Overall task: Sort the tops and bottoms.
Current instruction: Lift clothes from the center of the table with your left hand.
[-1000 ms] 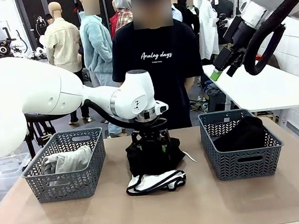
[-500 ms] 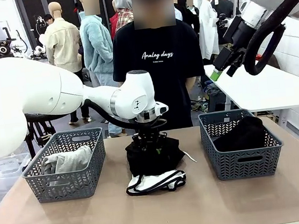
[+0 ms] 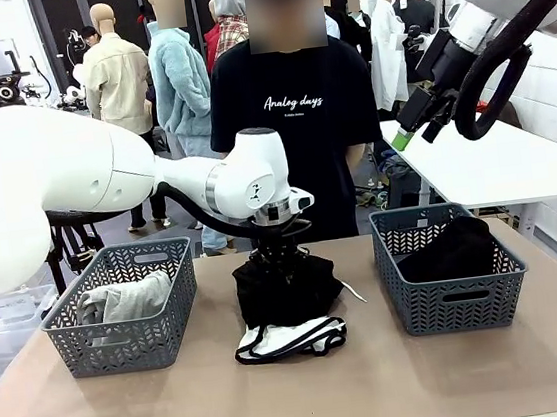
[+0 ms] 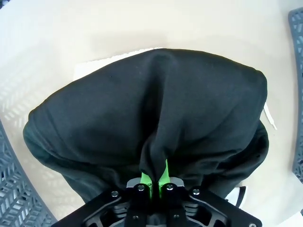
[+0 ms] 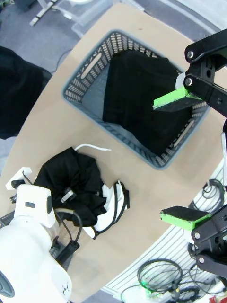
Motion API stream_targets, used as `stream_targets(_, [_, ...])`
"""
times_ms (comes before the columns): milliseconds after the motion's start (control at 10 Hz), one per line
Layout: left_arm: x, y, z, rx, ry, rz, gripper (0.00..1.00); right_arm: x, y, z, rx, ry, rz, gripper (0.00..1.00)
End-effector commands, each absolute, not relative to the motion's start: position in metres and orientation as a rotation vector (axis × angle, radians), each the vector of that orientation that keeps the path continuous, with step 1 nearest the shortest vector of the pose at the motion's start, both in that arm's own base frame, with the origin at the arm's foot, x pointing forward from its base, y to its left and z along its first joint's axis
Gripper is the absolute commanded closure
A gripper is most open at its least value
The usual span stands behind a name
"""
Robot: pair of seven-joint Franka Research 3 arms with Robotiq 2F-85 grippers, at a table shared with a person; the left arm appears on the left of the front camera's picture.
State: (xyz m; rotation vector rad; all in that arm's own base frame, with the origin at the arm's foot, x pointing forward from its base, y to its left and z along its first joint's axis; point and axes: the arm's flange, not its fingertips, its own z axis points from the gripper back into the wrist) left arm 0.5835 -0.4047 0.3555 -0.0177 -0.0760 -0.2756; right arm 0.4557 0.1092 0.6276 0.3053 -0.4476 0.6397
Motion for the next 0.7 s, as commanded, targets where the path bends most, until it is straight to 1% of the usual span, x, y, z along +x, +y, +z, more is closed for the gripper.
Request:
stream_targets(0, [0.575, -0.404, 0.371, -0.032, -0.113, -0.325, 1.00, 0.453, 0.110, 0.623, 0.292, -0.449, 0.629, 0.00])
stream_targets(100, [0.563, -0.404, 0.390, -0.072, -0.143, -0.353, 1.00, 0.453, 0.110, 0.623, 0.292, -0.449, 0.629, 0.00])
stream_targets(300, [0.525, -0.394, 0.438, -0.149, -0.234, -0.400, 1.00, 0.453, 0.110, 0.623, 0.292, -0.449, 0.629, 0.00])
stream_targets(500, [0.489, -0.387, 0.485, -0.186, -0.339, -0.437, 1.00, 0.453, 0.110, 0.623, 0.292, -0.449, 0.629, 0.00])
stream_targets(600, [0.476, -0.381, 0.511, -0.174, -0.414, -0.441, 1.00, 0.453, 0.110, 0.623, 0.292, -0.449, 0.629, 0.00])
